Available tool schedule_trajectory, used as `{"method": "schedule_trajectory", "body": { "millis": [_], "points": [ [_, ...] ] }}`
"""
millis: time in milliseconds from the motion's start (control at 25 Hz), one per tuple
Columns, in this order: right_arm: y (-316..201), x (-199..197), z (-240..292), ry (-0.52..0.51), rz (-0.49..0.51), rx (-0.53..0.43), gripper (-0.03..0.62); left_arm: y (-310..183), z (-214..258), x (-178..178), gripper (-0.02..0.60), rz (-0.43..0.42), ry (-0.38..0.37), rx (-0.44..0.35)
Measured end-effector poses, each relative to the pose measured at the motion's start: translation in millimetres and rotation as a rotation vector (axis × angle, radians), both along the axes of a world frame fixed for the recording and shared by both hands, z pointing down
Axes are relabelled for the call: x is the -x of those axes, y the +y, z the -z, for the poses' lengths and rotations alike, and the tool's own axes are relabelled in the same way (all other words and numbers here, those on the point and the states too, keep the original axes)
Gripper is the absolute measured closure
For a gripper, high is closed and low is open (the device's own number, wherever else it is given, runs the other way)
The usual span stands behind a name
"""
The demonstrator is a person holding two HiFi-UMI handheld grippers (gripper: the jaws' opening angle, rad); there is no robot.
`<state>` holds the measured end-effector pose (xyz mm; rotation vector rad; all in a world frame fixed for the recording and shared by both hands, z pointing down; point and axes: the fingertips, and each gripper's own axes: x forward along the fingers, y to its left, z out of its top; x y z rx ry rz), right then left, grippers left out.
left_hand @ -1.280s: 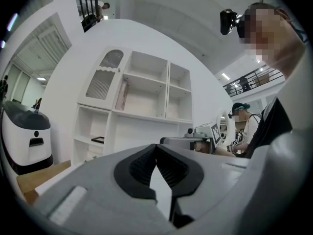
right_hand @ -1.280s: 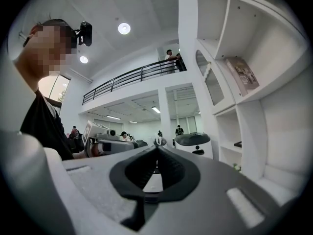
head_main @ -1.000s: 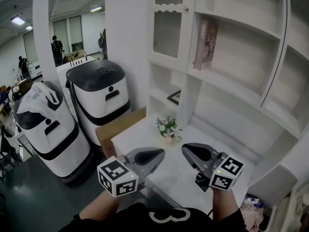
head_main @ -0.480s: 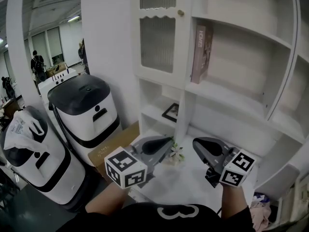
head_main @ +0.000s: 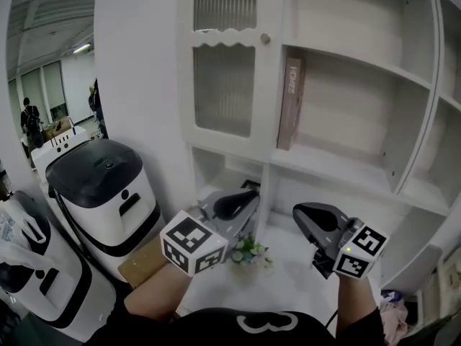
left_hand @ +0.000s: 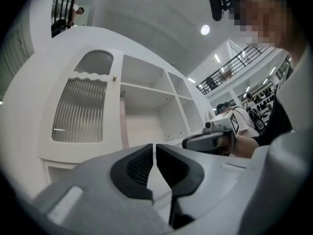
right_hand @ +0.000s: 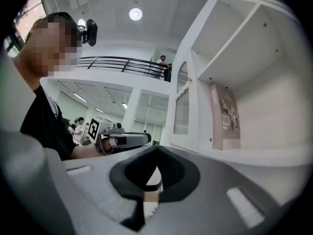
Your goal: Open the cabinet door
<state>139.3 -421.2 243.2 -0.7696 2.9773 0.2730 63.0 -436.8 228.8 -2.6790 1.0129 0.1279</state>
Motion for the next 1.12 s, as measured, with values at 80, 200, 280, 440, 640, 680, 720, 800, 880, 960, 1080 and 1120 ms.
{"method": "schedule_trajectory", "body": {
  "millis": [80,200,280,440,640,680,720,800,880,960,1080,1120],
  "points": [
    [-5,-1,10,0.025,-0.031,-0.033,0.6,-11,15,0,0.575,-0.01,-0.021,-0.05],
    [-13,-2,22,0.063,-0.077,-0.069,0.6,-27,41,3,0.508,-0.03,-0.043,-0.115],
    [-19,-2,30,0.087,-0.105,-0.092,0.6,-37,63,7,0.479,-0.038,-0.046,-0.165],
    [-28,-2,30,0.144,-0.149,-0.097,0.6,-58,107,14,0.462,-0.004,-0.066,-0.292],
    [-34,-5,31,0.17,-0.191,-0.096,0.6,-82,169,23,0.462,0.047,-0.084,-0.444],
    [-35,-5,31,0.171,-0.198,-0.095,0.6,-86,181,25,0.462,0.067,-0.089,-0.472],
    [-36,-5,30,0.172,-0.203,-0.094,0.6,-90,190,26,0.462,0.084,-0.09,-0.491],
    [-37,-3,27,0.178,-0.208,-0.088,0.6,-99,206,27,0.462,0.108,-0.078,-0.506],
    [-39,0,25,0.184,-0.208,-0.085,0.6,-108,224,27,0.457,0.14,-0.067,-0.526],
    [-41,3,22,0.182,-0.211,-0.084,0.6,-117,239,26,0.443,0.169,-0.068,-0.546],
    [-44,1,17,0.172,-0.228,-0.072,0.6,-125,258,20,0.439,0.179,-0.072,-0.577],
    [-45,-1,15,0.17,-0.235,-0.064,0.6,-129,263,19,0.439,0.189,-0.083,-0.588]
  ]
}}
